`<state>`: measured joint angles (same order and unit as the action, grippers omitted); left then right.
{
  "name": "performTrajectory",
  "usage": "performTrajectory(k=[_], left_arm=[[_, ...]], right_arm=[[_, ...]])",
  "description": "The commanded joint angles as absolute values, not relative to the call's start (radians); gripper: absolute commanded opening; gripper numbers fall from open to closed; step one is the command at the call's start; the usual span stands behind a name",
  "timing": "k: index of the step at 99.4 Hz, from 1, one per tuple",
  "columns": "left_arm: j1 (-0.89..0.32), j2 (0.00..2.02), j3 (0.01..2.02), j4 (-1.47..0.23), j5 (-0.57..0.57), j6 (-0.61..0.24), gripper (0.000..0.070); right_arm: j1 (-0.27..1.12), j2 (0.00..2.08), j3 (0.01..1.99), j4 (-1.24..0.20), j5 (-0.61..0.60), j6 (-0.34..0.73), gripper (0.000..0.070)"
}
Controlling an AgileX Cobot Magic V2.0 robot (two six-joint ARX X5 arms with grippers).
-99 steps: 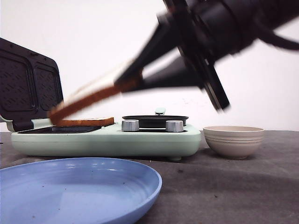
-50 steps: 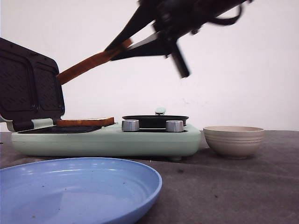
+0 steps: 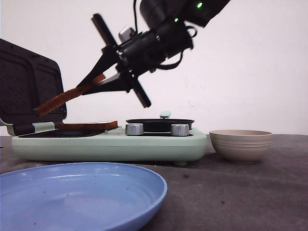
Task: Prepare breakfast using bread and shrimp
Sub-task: 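Place the bread slice on the nearer press plate and open the right gripper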
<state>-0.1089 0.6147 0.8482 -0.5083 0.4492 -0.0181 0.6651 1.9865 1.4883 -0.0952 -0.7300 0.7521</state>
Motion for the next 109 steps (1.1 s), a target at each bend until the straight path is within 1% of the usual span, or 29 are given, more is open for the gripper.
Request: performTrajectory(k=[1, 19, 38, 56, 85, 94, 98, 105, 109], left_arm=[[-0.111, 0.619, 0.862, -0.497, 0.445, -0.019, 0.0627], [-0.111, 0.619, 0.862, -0.493, 0.443, -0.018, 0.0627], [-0.111, 0.619, 0.862, -0.494, 0.444, -0.018, 0.0627], [-0.111, 0.619, 0.862, -0.494, 0.444, -0.018, 0.0627], [-0.112, 0.619, 0.862, -0.493, 0.444, -0.019, 0.0627], [-0.112, 0.619, 0.862, -0.493, 0.444, -0.019, 0.0627], [-0.112, 0.619, 0.862, -0.493, 0.444, -0.019, 0.0627], [-0.112, 0.619, 0.862, -0.494, 0.444, -0.019, 0.0627], [-0.112, 0.619, 0.862, -0.494, 0.444, -0.019, 0.0627]], right_arm=[[0.683, 2.027, 1.538, -0.083, -0.735, 0.776, 0.0], [0.706, 2.07, 1.579, -0.083, -0.724, 0.791, 0.0], [0.719, 2.085, 1.579, -0.084, -0.683, 0.809, 0.0], [0.725, 2.085, 1.579, -0.12, -0.628, 0.807, 0.0], [0.727, 2.085, 1.579, -0.139, -0.619, 0.802, 0.0], [0.731, 2.085, 1.579, -0.14, -0.593, 0.794, 0.0], [0.731, 2.085, 1.579, -0.136, -0.593, 0.788, 0.0033], [0.732, 2.085, 1.579, -0.138, -0.582, 0.785, 0.0173], [0.732, 2.085, 1.579, -0.147, -0.569, 0.785, 0.0224]])
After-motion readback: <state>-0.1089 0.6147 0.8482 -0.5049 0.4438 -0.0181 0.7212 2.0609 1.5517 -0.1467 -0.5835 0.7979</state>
